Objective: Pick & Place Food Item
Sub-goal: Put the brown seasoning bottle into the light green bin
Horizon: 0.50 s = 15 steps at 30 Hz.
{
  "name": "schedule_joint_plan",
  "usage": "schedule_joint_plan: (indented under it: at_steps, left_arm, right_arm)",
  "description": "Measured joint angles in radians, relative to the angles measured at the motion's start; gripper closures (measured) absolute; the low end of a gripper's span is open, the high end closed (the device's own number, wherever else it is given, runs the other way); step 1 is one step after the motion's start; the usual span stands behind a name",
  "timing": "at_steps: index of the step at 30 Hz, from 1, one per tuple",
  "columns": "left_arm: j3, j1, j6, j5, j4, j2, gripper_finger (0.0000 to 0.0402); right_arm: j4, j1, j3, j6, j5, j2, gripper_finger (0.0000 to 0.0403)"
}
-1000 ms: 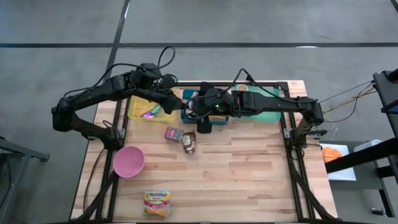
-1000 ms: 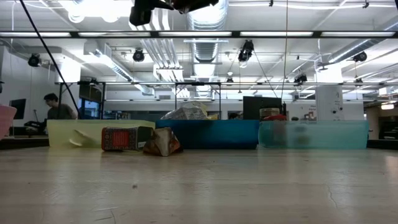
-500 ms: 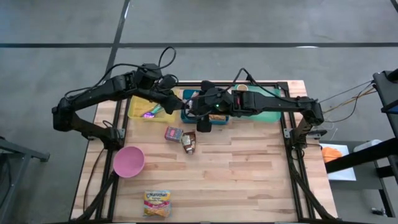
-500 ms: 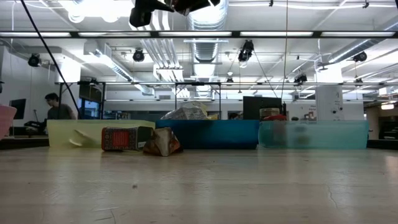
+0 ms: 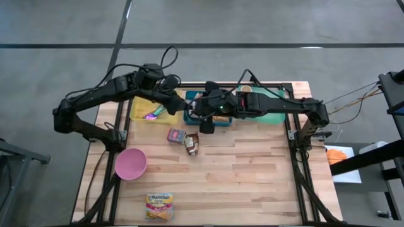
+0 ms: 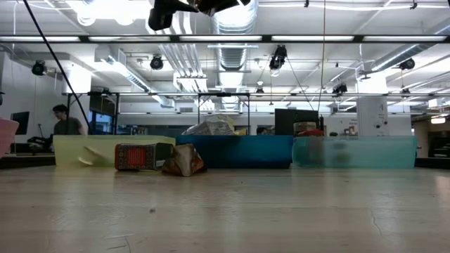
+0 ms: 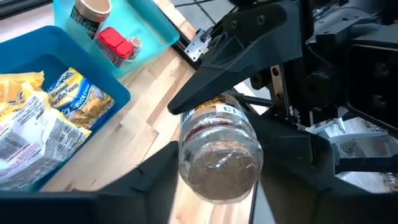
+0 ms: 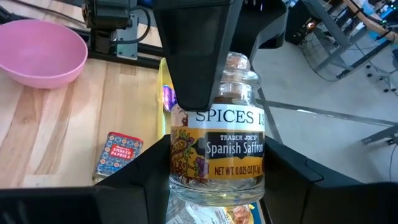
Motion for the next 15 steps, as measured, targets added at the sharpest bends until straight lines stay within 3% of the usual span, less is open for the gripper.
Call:
schedule_joint_plan:
  at_steps: [6, 10, 15]
  left_arm:
    - [0.000, 0.000, 0.038, 0.004, 0.047, -0.004, 0.0092]
    - [0.000, 0.000, 0.095, 0.003, 0.106, -0.020, 0.0079]
    - [0.000, 0.000, 0.179, -0.004, 0.178, -0.049, 0.0091]
  right_arm:
    - [0.004, 0.001, 0.000, 0.049, -0.005, -0.020, 0.0216]
    - [0.021, 0.000, 0.000, 0.072, -0.003, -0.037, 0.0216]
    - [0.057, 0.000, -0.001, 0.103, -0.001, -0.065, 0.0216]
